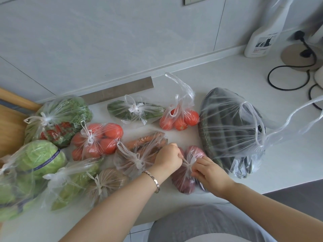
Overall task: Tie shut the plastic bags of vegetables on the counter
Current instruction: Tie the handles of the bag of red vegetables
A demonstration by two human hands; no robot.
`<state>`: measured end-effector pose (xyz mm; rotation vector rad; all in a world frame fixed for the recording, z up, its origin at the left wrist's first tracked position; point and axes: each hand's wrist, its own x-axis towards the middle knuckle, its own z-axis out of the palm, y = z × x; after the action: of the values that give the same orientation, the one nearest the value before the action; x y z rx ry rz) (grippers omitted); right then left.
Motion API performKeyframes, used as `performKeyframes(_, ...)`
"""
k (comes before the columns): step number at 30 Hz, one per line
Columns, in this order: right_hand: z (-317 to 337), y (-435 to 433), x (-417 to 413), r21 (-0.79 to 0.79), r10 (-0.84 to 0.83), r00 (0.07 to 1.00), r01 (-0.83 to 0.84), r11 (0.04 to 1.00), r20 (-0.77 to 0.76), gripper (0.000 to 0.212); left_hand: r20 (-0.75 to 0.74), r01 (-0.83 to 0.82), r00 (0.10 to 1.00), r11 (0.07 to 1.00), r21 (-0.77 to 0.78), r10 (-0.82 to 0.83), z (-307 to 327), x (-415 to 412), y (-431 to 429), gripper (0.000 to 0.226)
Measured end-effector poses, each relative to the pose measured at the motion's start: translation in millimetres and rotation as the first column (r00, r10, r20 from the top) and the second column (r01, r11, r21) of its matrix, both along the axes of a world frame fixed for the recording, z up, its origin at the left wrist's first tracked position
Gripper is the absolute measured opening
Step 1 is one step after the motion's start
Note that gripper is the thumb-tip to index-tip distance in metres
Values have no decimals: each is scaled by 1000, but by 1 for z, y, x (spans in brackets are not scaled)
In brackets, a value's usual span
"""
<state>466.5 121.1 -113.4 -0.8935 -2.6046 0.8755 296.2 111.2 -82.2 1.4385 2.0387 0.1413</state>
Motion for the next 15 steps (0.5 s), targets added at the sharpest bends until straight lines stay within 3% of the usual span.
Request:
performKeyframes(4,26,22,-13,-319,74,974,-1,948,216,27,48,97,994,995,-38,-95,18,-20,14,14)
performKeyframes(6,48,41,-26,-418,-15,981,96,903,193,19,80,71,994,997,30,-73,29,-31,25,15)
performKeyframes(8,72,63,-42,-337,-274,961,268,902,30,17,116,-116,988,980,162,98,39,-40,36,15)
performKeyframes(11,100,104,-66,-236,-604,769,560,794,-208,37,125,-310,951,880,359,284,45,-52,54,37)
performKeyframes(13,108,131,-81,-208,-631,759,598,774,-164,55,114,-287,958,881,377,264,47,-56,66,53)
performKeyframes(15,106,147,-94,-199,-556,831,548,813,16,53,145,-245,968,902,355,206,50,-56,78,49)
